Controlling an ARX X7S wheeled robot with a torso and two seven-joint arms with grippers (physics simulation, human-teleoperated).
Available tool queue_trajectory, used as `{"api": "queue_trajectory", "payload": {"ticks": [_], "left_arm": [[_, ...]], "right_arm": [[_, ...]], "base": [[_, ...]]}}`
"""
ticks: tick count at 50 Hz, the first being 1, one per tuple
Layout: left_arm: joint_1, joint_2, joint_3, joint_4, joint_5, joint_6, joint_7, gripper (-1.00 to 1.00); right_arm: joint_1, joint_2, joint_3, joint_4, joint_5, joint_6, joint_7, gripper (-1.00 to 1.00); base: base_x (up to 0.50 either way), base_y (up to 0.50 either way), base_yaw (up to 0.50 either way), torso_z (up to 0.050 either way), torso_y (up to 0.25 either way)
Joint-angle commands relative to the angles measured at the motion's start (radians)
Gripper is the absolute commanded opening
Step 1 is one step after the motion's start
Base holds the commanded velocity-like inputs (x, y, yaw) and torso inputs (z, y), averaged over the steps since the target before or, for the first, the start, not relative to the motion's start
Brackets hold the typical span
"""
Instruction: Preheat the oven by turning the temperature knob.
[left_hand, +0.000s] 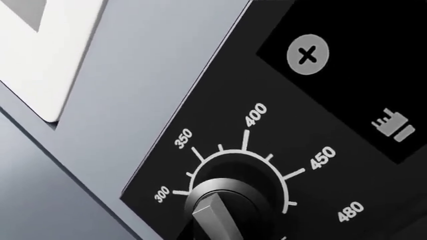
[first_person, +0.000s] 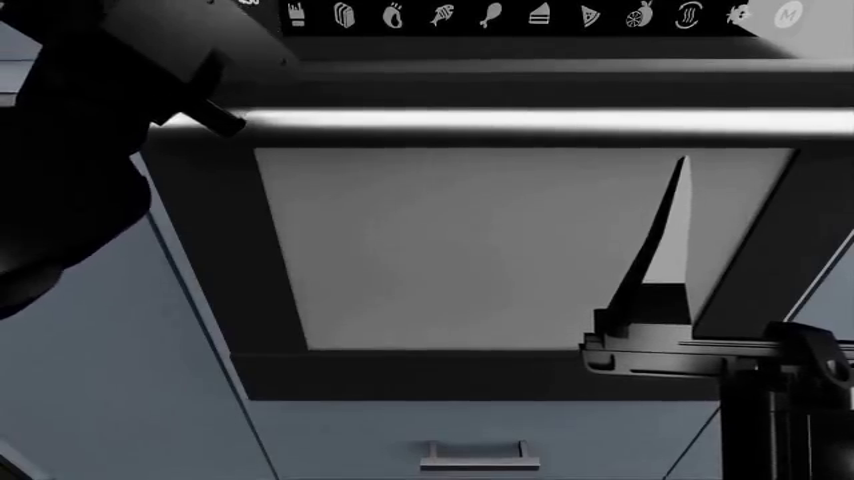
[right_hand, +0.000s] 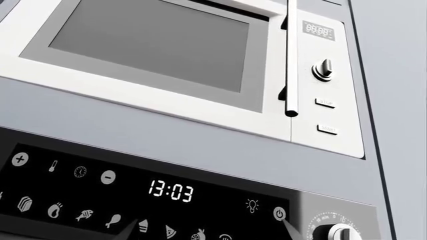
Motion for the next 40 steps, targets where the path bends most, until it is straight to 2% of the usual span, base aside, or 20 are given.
{"api": "queue_trajectory", "payload": {"ticks": [1, 26, 40], "left_arm": [[-0.032, 0.007, 0.049, 0.002, 0.076, -0.018, 0.016, -1.00], [-0.063, 0.008, 0.161, 0.017, 0.173, -0.042, 0.052, -1.00], [-0.109, 0.015, 0.308, 0.024, 0.292, -0.066, 0.085, -1.00]], "right_arm": [[0.000, -0.001, 0.008, 0.000, 0.006, -0.004, -0.004, 1.00], [-0.001, -0.002, 0.008, 0.000, 0.007, -0.008, -0.002, 1.00], [0.000, -0.001, 0.003, 0.000, 0.003, -0.008, 0.000, 1.00]], "base": [[0.01, 0.00, 0.00, 0.000, 0.000], [0.00, 0.00, 0.00, 0.001, 0.000], [0.00, 0.00, 0.00, 0.000, 0.000]]}}
